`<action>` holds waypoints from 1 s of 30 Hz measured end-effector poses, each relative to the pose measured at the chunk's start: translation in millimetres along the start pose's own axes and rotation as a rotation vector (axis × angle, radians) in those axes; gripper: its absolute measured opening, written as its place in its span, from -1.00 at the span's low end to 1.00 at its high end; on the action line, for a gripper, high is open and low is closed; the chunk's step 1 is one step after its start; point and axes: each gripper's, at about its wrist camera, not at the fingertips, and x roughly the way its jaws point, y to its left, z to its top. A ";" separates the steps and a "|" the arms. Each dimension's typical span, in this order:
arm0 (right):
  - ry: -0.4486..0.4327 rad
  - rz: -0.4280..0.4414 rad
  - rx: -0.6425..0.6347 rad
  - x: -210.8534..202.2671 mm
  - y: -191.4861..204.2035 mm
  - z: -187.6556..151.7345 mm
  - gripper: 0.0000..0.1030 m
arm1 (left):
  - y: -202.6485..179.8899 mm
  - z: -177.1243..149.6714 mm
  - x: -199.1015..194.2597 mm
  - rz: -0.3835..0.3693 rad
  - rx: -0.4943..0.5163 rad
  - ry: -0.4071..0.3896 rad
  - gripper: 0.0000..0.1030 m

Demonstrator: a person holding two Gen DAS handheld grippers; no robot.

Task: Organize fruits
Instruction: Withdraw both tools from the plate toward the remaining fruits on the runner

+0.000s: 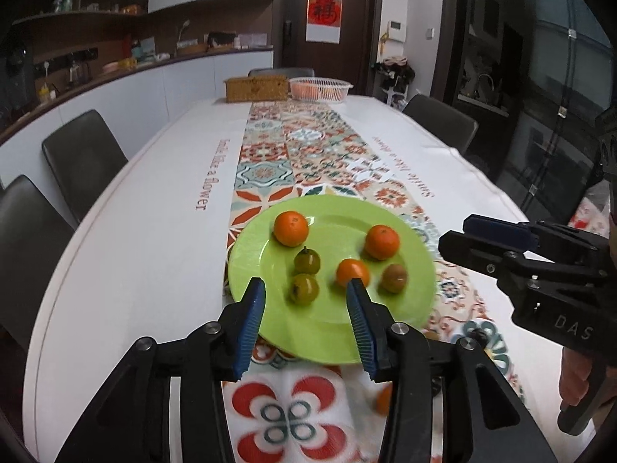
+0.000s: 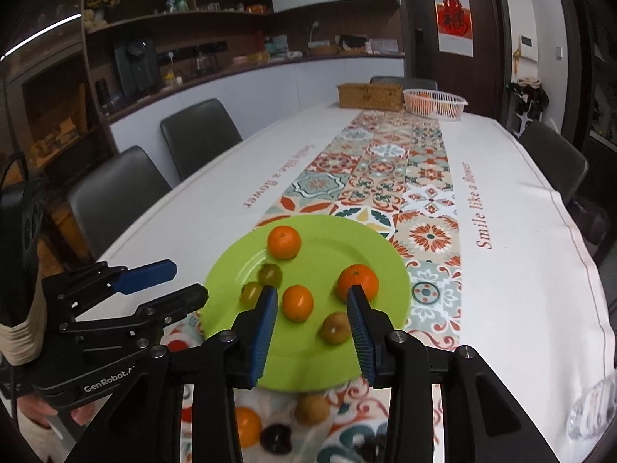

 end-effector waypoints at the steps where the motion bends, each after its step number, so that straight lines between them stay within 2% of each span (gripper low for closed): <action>1: -0.010 -0.001 -0.005 -7.5 1.5 -1.4 -0.25 | -3.8 -0.6 -8.8 -0.003 0.004 -0.013 -0.12; 4: -0.040 0.001 -0.012 -26.7 4.3 -4.7 -0.24 | -11.0 -1.4 -26.9 -0.003 0.008 -0.042 -0.01; 7: -0.065 -0.004 -0.019 -44.5 6.1 -8.0 -0.08 | -18.9 -2.3 -43.8 0.011 0.024 -0.072 0.07; 12: -0.091 -0.033 -0.034 -66.6 5.3 -14.8 -0.07 | -32.3 -11.2 -63.2 0.057 0.064 -0.105 0.25; 20: -0.056 -0.063 -0.020 -76.8 -4.1 -40.5 -0.04 | -45.4 -36.5 -66.3 0.056 0.081 -0.077 0.32; 30: 0.015 -0.086 0.009 -74.5 -16.5 -74.2 -0.04 | -58.9 -61.2 -55.3 0.014 0.122 -0.017 0.32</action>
